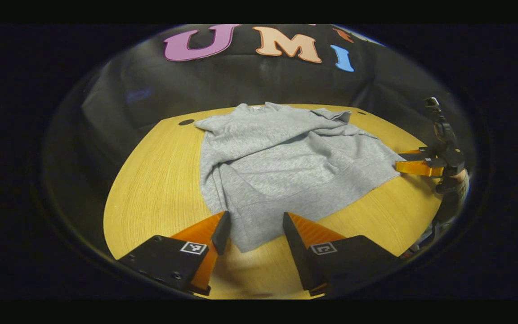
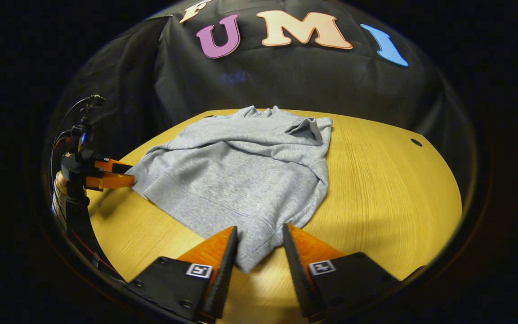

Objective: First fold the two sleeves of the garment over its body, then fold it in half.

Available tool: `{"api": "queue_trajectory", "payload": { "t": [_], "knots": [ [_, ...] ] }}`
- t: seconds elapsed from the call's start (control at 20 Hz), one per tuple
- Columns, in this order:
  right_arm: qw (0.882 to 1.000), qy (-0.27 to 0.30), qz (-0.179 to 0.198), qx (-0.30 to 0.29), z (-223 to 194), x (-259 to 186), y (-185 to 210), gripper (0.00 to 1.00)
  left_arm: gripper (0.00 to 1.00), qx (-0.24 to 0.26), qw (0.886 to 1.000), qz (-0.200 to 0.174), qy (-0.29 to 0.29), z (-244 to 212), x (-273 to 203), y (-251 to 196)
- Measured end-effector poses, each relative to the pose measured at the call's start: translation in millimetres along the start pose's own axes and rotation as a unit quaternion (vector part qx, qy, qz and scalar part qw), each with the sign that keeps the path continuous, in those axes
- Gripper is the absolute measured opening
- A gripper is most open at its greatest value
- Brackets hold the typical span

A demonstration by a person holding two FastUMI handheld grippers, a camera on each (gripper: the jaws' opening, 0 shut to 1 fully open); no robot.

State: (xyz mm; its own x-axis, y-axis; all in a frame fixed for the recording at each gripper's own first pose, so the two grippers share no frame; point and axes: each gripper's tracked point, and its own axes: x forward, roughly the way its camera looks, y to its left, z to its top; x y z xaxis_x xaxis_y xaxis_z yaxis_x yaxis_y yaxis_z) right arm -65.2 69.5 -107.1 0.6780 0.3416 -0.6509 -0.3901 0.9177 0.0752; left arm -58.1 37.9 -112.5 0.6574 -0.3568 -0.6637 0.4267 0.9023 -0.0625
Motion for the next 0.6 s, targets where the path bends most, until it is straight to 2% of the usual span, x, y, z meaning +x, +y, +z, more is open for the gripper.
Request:
{"api": "queue_trajectory", "payload": {
  "t": [0.05,0.1,0.15,0.2,0.25,0.3,0.35,0.4,0.5,0.6],
  "knots": [
    [1.0,-0.002,0.003,0.001,1.5,1.3,2.0,0.5,0.62,-0.002,1.0,-0.003,-0.002,0.8,1.2,-1.8],
    [1.0,0.006,0.006,0.007,-0.3,1.0,3.9,0.38,0.45,-0.006,1.0,-0.004,-0.003,1.3,1.9,-2.5],
    [1.0,0.001,0.009,0.01,0.6,0.9,4.9,0.29,0.35,-0.009,1.0,-0.006,-0.002,1.2,2.4,-3.6],
    [1.0,0.003,0.009,0.007,-0.2,0.3,4.8,0.22,0.17,-0.014,1.0,-0.006,-0.005,2.4,2.2,-4.6],
    [1.0,0.0,0.012,0.002,-0.3,0.2,6.4,0.16,0.06,-0.014,1.0,-0.006,-0.005,2.6,1.9,-5.2],
    [1.0,0.003,0.012,0.001,-0.6,-1.4,5.6,0.12,0.02,-0.012,1.0,-0.005,-0.009,2.4,1.8,-5.2],
    [1.0,0.003,0.014,0.002,-0.3,-2.5,5.5,0.12,0.0,-0.009,1.0,-0.004,-0.01,2.8,1.2,-5.5],
    [1.0,0.006,0.014,0.007,0.5,0.0,4.5,0.12,0.0,-0.008,1.0,-0.001,-0.013,2.9,2.5,-5.3],
    [1.0,0.007,0.013,0.008,0.9,-3.8,4.8,0.03,0.0,-0.007,1.0,0.002,-0.018,3.0,1.5,-5.4],
    [1.0,-0.001,0.006,-0.002,4.7,-9.2,4.9,0.02,0.0,-0.013,1.0,0.003,-0.021,4.7,-0.7,-5.7]
  ]
}}
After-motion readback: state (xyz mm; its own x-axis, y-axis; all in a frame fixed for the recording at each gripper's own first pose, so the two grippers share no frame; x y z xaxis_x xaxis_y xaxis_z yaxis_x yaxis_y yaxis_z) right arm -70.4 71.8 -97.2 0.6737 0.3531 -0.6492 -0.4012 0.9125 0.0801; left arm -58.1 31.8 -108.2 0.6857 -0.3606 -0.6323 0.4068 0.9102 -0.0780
